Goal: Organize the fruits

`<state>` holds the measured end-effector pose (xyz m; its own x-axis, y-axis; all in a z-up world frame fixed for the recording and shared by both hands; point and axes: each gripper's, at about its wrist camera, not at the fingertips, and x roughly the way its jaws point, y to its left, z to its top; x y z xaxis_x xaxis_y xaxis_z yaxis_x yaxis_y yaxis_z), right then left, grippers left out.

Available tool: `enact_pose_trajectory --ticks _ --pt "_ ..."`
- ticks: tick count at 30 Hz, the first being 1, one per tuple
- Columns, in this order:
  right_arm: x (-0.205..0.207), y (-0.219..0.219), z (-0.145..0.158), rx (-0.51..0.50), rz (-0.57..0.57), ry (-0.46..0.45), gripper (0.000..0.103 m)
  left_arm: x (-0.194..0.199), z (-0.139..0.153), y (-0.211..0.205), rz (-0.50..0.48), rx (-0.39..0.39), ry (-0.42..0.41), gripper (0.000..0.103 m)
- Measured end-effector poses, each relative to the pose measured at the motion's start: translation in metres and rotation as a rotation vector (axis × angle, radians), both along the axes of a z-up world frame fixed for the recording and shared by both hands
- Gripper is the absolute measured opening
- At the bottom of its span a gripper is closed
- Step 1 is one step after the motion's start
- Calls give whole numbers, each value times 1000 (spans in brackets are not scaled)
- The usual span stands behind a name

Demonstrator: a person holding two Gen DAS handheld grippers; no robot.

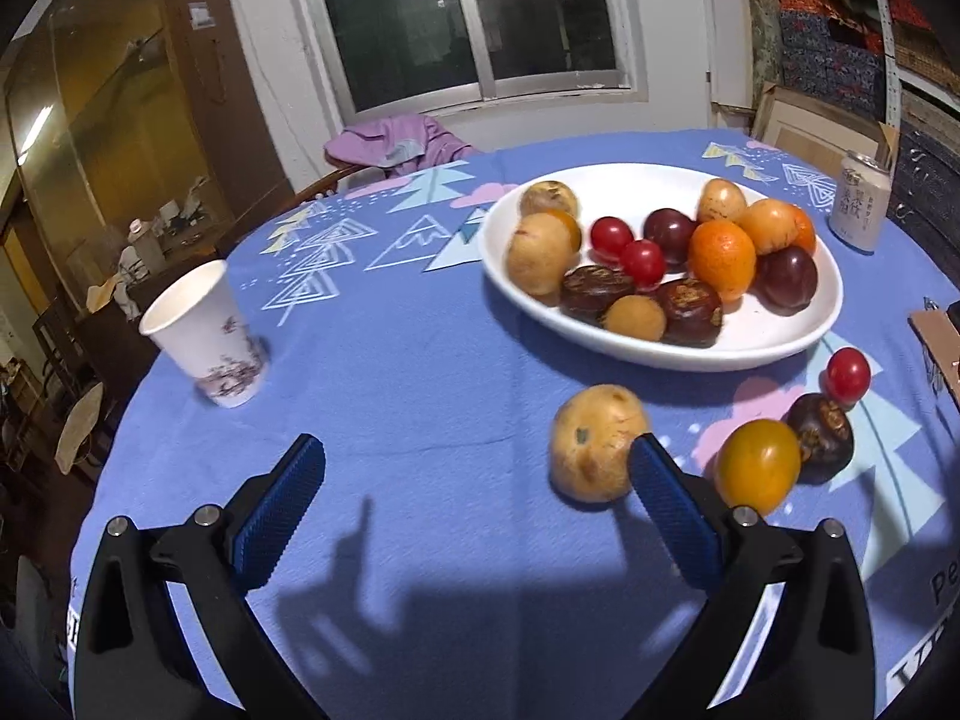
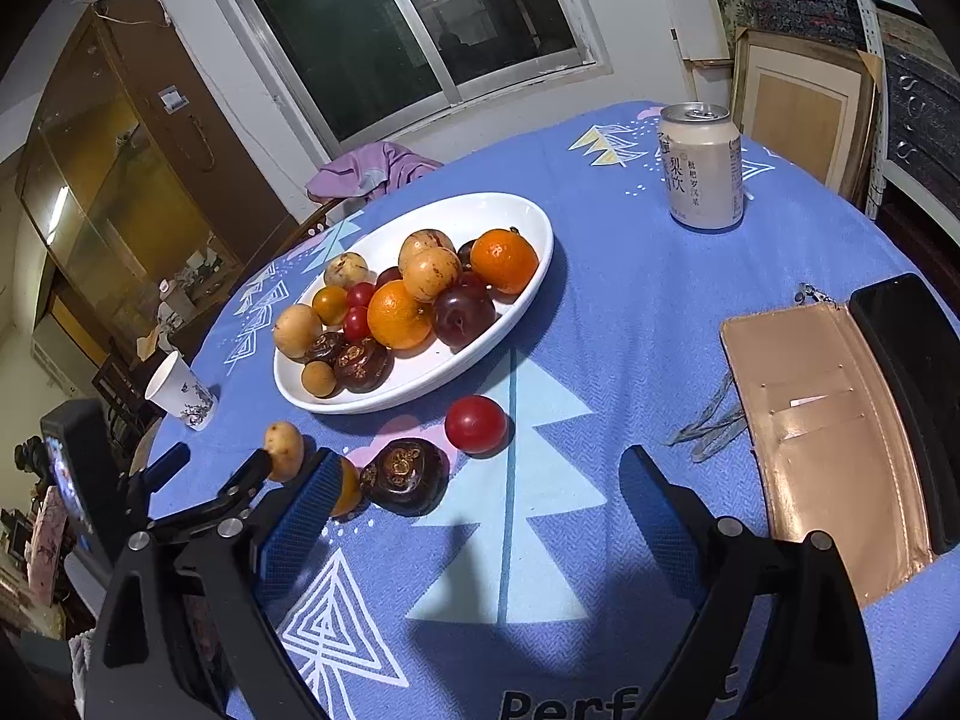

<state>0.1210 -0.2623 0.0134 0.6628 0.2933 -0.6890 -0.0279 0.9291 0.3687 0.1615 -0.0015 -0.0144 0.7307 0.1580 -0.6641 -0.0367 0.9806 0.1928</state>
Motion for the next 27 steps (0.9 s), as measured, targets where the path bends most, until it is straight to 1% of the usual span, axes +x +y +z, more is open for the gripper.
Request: enact_pose_trajectory --ticks 1,3,5,7,8,9,12,15,18,21,22,24,27 --pt "0 -1 0 4 -1 0 94 -3 1 8 18 -4 0 99" --pt "0 -2 1 12 -2 -1 94 -8 4 22 34 -44 1 99" --pt "0 -2 2 17 0 -2 94 -9 7 33 29 -134 2 99" --pt "-1 -1 3 12 3 -7 94 -9 8 35 9 -199 4 99" --pt "-2 0 3 10 4 -8 94 -9 7 31 -11 -216 9 99" --pt "-2 0 3 7 6 -8 94 -10 7 26 -33 -216 13 99" --pt "-2 1 3 4 6 -6 94 -8 4 3 -72 -130 5 99" --pt "-1 1 3 4 7 -4 94 -5 -1 -10 -96 -126 24 99" --pt "-1 3 3 -1 13 -4 94 2 -7 -21 -105 -90 44 99" --pt "-1 6 1 -11 18 -2 94 9 -10 -23 -96 -80 60 99" --pt "0 6 0 -12 19 -1 94 13 -13 -22 -85 -72 79 99" --pt "0 7 -1 -15 21 1 94 17 -16 -20 -74 -81 99 99" --pt "1 6 -2 -10 19 6 94 11 -15 -11 -62 -61 94 99"
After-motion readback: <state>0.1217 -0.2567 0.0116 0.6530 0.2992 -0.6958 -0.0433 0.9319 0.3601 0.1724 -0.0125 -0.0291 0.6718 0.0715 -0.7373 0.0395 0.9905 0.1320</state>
